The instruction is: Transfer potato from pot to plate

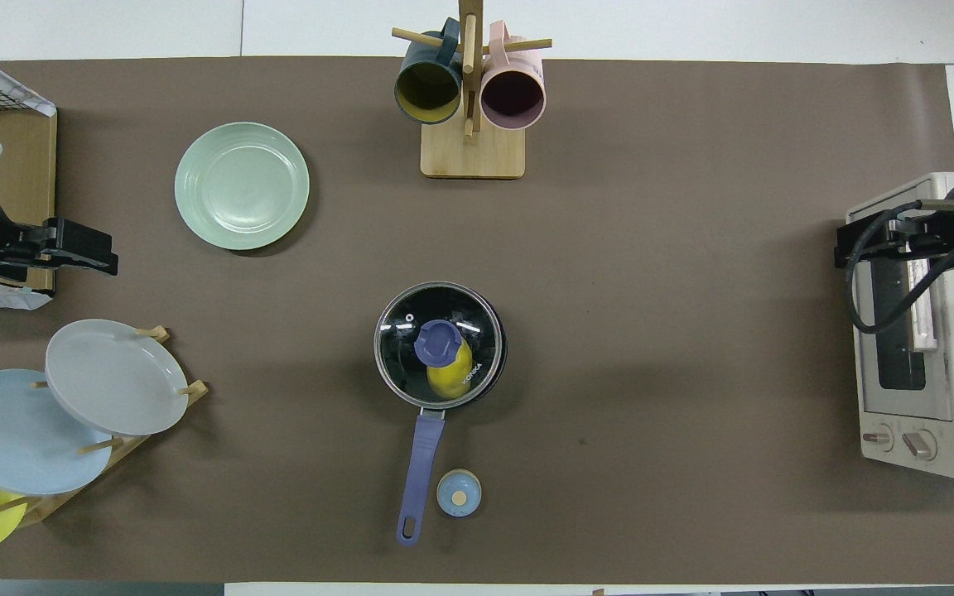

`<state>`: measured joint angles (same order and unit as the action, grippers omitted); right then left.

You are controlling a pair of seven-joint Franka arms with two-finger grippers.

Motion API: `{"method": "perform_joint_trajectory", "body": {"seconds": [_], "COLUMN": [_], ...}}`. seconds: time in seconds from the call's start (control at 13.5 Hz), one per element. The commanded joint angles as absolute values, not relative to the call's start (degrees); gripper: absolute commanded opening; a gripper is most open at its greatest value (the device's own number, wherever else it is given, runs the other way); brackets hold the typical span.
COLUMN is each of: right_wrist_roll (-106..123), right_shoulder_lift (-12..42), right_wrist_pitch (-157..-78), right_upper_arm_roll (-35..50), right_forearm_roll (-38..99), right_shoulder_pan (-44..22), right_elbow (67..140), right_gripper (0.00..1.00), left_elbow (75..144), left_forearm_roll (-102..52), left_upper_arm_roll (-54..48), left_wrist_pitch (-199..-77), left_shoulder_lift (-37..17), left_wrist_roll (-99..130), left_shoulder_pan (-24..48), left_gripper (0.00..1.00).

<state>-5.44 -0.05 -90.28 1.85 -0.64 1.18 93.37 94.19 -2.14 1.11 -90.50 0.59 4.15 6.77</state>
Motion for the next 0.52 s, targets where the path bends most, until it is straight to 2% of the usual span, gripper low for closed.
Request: {"method": "perform_joint_trajectory", "body": {"seconds": [0.0, 0.45], "right_wrist_roll": [-3.60, -3.78], "right_shoulder_lift": [-1.14, -1.14], "right_wrist_pitch": [-89.74, -89.74], "right_upper_arm_roll": [2.29, 2.29], "right_forearm_roll": [0.26, 0.35], "right_shoulder_pan": [2.02, 1.76], "right_elbow": [94.31, 94.31], "right_gripper": [1.00, 1.00], "left_elbow": [94.92, 94.92], "left_forearm_roll": [-1.14, -1.14], "left_upper_arm_roll": [0.97, 0.97], "left_wrist_pitch": [-91.32, -91.32], "left_shoulder_lift": [1.32, 1.41], "left_wrist_roll": [4.31, 4.31], "left_shoulder_pan": [6.59, 6.59], "left_gripper": [1.00, 1.00]}}
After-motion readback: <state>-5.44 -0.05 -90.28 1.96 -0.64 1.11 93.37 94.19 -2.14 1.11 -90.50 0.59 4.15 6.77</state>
